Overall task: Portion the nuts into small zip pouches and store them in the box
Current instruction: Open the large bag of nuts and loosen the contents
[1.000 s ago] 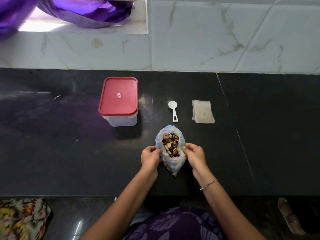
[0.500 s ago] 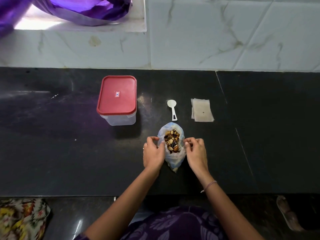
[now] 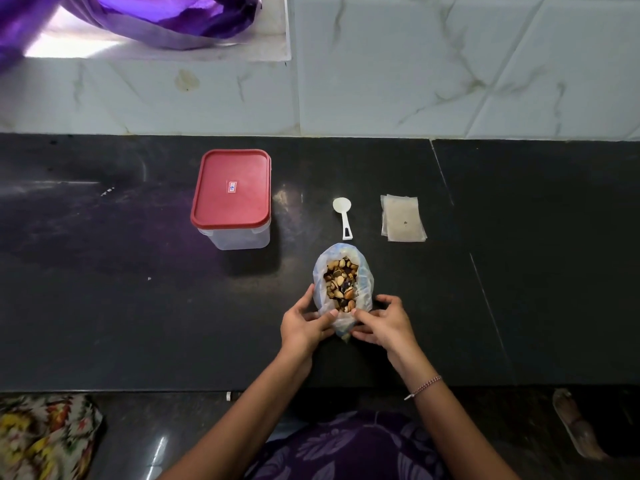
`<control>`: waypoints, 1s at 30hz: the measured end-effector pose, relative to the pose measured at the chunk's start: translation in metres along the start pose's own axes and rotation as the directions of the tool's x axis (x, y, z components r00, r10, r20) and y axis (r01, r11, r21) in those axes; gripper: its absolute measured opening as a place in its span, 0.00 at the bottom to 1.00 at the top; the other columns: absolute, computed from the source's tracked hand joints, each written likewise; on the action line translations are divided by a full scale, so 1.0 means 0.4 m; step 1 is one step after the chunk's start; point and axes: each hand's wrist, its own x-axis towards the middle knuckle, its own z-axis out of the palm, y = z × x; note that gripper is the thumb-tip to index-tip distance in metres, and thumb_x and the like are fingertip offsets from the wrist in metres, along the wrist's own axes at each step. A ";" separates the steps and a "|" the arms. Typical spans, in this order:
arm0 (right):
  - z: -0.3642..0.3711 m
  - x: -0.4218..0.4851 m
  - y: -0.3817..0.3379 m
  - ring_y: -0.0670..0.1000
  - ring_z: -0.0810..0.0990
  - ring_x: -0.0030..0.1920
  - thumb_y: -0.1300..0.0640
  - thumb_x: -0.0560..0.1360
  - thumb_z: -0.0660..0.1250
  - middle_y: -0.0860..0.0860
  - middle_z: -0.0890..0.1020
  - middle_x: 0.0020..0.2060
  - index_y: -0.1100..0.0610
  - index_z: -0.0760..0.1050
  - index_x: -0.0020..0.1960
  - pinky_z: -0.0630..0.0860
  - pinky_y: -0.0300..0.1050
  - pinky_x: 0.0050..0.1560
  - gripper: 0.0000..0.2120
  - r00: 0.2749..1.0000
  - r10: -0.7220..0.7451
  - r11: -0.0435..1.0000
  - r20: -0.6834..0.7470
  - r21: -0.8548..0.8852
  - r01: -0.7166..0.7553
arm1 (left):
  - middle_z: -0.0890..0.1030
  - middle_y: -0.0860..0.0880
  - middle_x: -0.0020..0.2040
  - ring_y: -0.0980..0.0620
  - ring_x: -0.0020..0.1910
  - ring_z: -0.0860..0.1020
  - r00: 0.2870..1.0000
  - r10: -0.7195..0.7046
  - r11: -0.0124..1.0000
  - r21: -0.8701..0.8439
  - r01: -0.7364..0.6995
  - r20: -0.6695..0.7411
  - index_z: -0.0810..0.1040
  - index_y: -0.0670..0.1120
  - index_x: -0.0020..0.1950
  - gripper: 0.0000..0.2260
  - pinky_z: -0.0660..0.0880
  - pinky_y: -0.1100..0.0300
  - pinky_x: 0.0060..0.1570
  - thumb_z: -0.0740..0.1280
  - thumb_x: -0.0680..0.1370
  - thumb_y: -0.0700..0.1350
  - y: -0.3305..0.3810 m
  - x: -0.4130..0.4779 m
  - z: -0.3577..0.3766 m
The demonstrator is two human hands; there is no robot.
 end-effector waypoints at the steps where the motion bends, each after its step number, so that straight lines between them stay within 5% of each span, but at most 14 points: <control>1: 0.000 -0.003 0.000 0.54 0.84 0.41 0.67 0.72 0.71 0.59 0.80 0.49 0.58 0.62 0.66 0.82 0.43 0.34 0.27 0.999 0.036 0.995 0.002 0.092 -0.036 | 0.84 0.41 0.50 0.48 0.46 0.84 1.000 -0.028 0.997 -0.068 0.029 0.012 0.67 0.45 0.74 0.33 0.81 0.61 0.38 0.72 0.72 0.31 0.002 -0.002 -0.001; 7: 0.004 -0.005 0.011 0.54 0.82 0.42 0.73 0.74 0.64 0.60 0.82 0.43 0.65 0.68 0.64 0.82 0.46 0.39 0.19 0.990 0.133 0.878 0.047 0.459 -0.139 | 0.86 0.44 0.42 0.48 0.44 0.84 0.990 -0.131 0.937 -0.317 0.143 0.060 0.68 0.39 0.72 0.28 0.82 0.57 0.43 0.63 0.73 0.23 0.008 0.014 -0.002; 10: 0.005 0.004 0.025 0.55 0.82 0.45 0.73 0.76 0.62 0.60 0.81 0.45 0.65 0.70 0.63 0.78 0.49 0.47 0.17 0.981 0.163 0.822 0.100 0.537 -0.192 | 0.83 0.40 0.49 0.45 0.47 0.82 0.987 -0.155 0.929 -0.335 0.158 0.033 0.69 0.39 0.72 0.28 0.83 0.57 0.40 0.60 0.73 0.21 0.009 0.018 0.004; 14: 0.002 0.010 0.021 0.53 0.80 0.46 0.72 0.78 0.58 0.58 0.81 0.47 0.63 0.71 0.61 0.77 0.45 0.46 0.14 0.978 0.149 0.840 0.145 0.503 -0.202 | 0.79 0.37 0.56 0.44 0.52 0.80 0.989 -0.143 0.948 -0.283 0.145 0.028 0.69 0.39 0.71 0.28 0.82 0.55 0.47 0.58 0.73 0.21 0.013 0.016 0.009; 17: -0.003 0.019 0.014 0.52 0.79 0.49 0.70 0.79 0.57 0.58 0.80 0.51 0.64 0.70 0.61 0.77 0.43 0.45 0.12 0.982 0.107 0.949 0.158 0.279 -0.149 | 0.78 0.42 0.49 0.47 0.48 0.80 0.993 -0.119 0.985 -0.126 0.118 0.007 0.68 0.39 0.68 0.26 0.80 0.54 0.47 0.59 0.73 0.21 0.021 0.014 0.007; 20: -0.008 0.027 0.018 0.50 0.79 0.50 0.67 0.79 0.60 0.55 0.80 0.53 0.62 0.70 0.62 0.77 0.39 0.38 0.12 0.992 0.073 0.997 0.104 -0.006 -0.073 | 0.79 0.45 0.49 0.50 0.49 0.80 0.999 -0.032 0.956 0.291 0.038 -0.023 0.68 0.43 0.69 0.26 0.80 0.52 0.52 0.67 0.73 0.28 0.019 0.015 0.002; 23: -0.021 0.034 0.031 0.48 0.78 0.50 0.61 0.77 0.66 0.51 0.79 0.54 0.55 0.71 0.55 0.78 0.41 0.41 0.09 0.994 -0.105 0.926 -0.033 -0.368 0.086 | 0.78 0.51 0.52 0.53 0.55 0.77 0.973 0.230 0.603 0.785 -0.141 -0.002 0.69 0.49 0.66 0.24 0.77 0.54 0.54 0.74 0.73 0.44 0.013 0.012 -0.005; 25: -0.037 0.038 0.039 0.47 0.76 0.50 0.55 0.73 0.71 0.48 0.74 0.54 0.53 0.73 0.52 0.77 0.45 0.47 0.11 0.949 -0.308 0.732 -0.066 -0.653 0.192 | 0.74 0.50 0.57 0.52 0.60 0.72 0.938 0.343 0.403 0.895 -0.190 0.044 0.70 0.51 0.65 0.25 0.74 0.56 0.52 0.75 0.72 0.51 0.012 0.014 -0.014; 27: -0.046 0.038 0.040 0.46 0.73 0.49 0.51 0.70 0.74 0.47 0.68 0.53 0.53 0.73 0.52 0.74 0.44 0.45 0.15 0.904 -0.423 0.607 -0.063 -0.760 0.231 | 0.72 0.50 0.58 0.51 0.61 0.71 0.929 0.364 0.358 0.911 -0.203 0.064 0.70 0.51 0.64 0.26 0.73 0.56 0.51 0.75 0.71 0.54 0.012 0.023 -0.019; 30: -0.052 0.047 0.032 0.46 0.74 0.46 0.53 0.67 0.77 0.48 0.71 0.48 0.53 0.68 0.53 0.70 0.41 0.41 0.22 0.891 -0.453 0.607 -0.027 -0.741 0.287 | 0.70 0.49 0.61 0.50 0.63 0.69 0.914 0.384 0.295 0.920 -0.257 0.132 0.67 0.49 0.66 0.29 0.73 0.56 0.53 0.76 0.70 0.52 0.013 0.033 -0.014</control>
